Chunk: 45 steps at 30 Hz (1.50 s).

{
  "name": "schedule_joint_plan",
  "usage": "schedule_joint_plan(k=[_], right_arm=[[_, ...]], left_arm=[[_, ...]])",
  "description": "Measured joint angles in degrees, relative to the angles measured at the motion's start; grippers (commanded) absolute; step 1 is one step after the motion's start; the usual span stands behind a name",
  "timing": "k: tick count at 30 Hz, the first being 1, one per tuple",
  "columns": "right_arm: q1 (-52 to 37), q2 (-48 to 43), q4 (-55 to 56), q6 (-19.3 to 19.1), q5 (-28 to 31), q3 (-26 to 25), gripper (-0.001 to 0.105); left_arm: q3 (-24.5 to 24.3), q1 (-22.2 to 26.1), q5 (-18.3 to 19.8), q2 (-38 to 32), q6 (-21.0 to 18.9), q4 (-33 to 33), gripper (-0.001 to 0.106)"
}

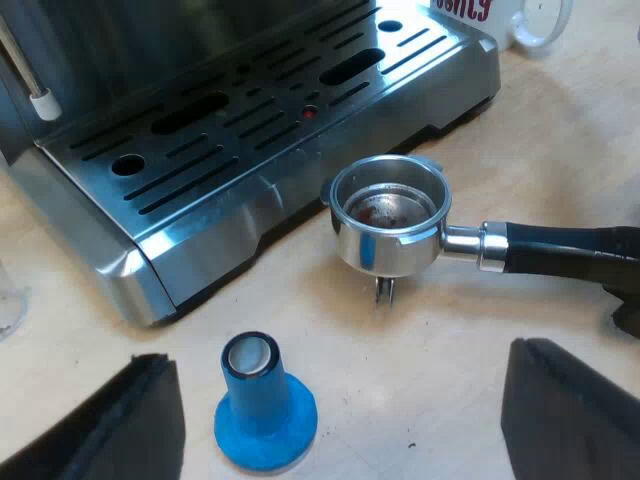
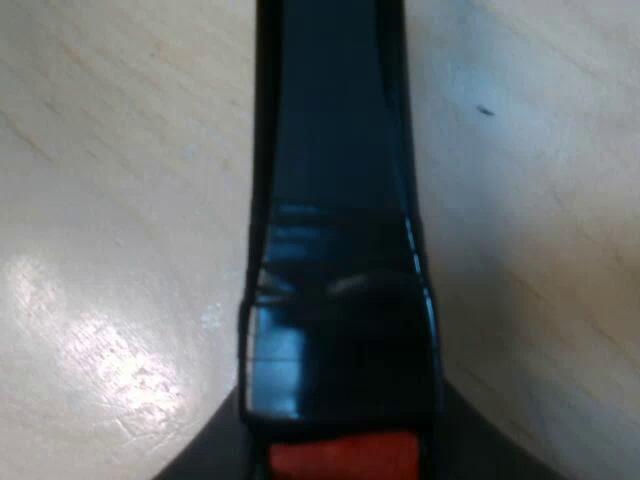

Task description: Grind coffee beans and then tamp

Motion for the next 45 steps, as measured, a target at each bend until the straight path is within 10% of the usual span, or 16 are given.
schedule_joint_plan(k=[23,32,45], right_arm=[[0.0,3.1,-3.0,0.0,0.8,0.4,0.001],[0.0,3.2,-3.6,0.0,0.9,0.4,0.058],[0.0,1.3,1.0,0.0,1.0,0.1,0.062]], left_arm=[[0.0,0.0,0.0,0.0,0.0,0.0,0.067],[0.0,0.0,0.0,0.0,0.0,0.0,0.067],[0.0,0.0,0.0,0.0,0.0,0.0,0.067]])
